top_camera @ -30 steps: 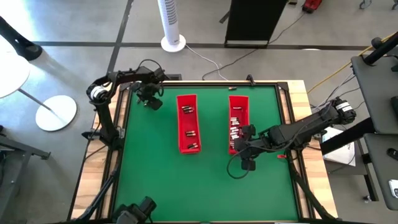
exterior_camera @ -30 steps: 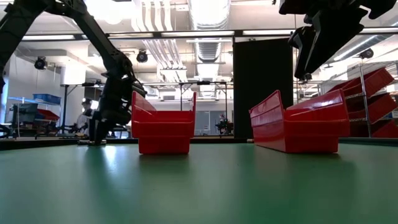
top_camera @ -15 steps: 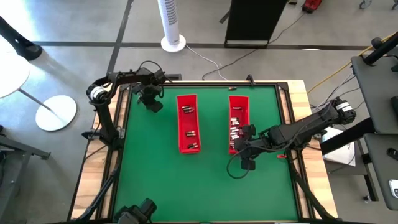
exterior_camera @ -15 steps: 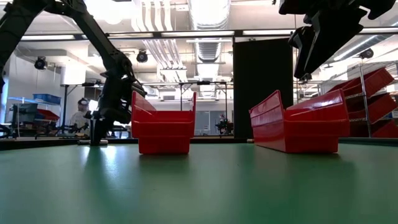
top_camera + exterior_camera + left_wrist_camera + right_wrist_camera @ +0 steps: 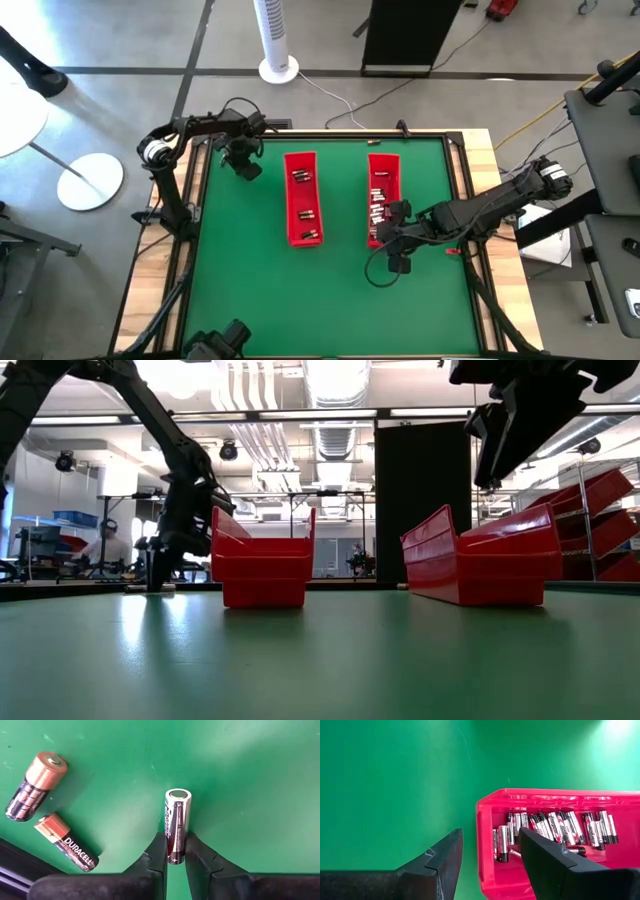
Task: Sort batteries
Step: Put the silver battery into the right red bin
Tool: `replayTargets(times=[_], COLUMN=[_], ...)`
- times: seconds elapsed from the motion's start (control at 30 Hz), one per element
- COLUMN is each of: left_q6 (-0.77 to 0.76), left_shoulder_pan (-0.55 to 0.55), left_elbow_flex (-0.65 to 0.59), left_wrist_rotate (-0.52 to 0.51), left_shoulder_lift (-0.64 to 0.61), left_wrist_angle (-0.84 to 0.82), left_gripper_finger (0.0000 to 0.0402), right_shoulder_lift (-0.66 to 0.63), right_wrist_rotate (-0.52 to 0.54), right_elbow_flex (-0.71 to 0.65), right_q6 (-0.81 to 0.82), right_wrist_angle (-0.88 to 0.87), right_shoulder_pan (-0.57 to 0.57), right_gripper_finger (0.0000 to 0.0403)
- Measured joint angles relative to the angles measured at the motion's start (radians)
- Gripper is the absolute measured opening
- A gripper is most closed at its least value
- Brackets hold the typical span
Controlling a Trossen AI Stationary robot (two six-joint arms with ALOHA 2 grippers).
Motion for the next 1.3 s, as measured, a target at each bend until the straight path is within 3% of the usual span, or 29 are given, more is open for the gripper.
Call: replayTargets(times=[0.33,0.57,0.93,1.3], left_q6=[0.006,-0.032,-0.186,-0.241], left_shoulder_pan=[0.0,-0.006,-0.069,-0.106], left_elbow_flex=[-0.004,-0.101,-0.262,-0.291], left_wrist_rotate=[0.06,0.123,0.106,0.043], left_shoulder_lift=[-0.079,-0.153,-0.206,-0.205], left_wrist_angle=[0.017,0.135,0.348,0.413], left_gripper_finger=[0.0024,0.0024,0.0029,0.0085], right_shoulder_lift=[0.0,0.0,0.0,0.0], right_wrist_rotate=[0.0,0.001,0.003,0.003], right_elbow_flex=[0.0,0.0,0.0,-0.001], right_q6=[0.0,-0.001,-0.014,-0.01], right_wrist_angle=[-0.007,-0.006,0.005,0.005], right_shoulder_pan=[0.0,0.0,0.0,0.0], right_gripper_finger=[0.0187,0.0187,0.0187,0.0187])
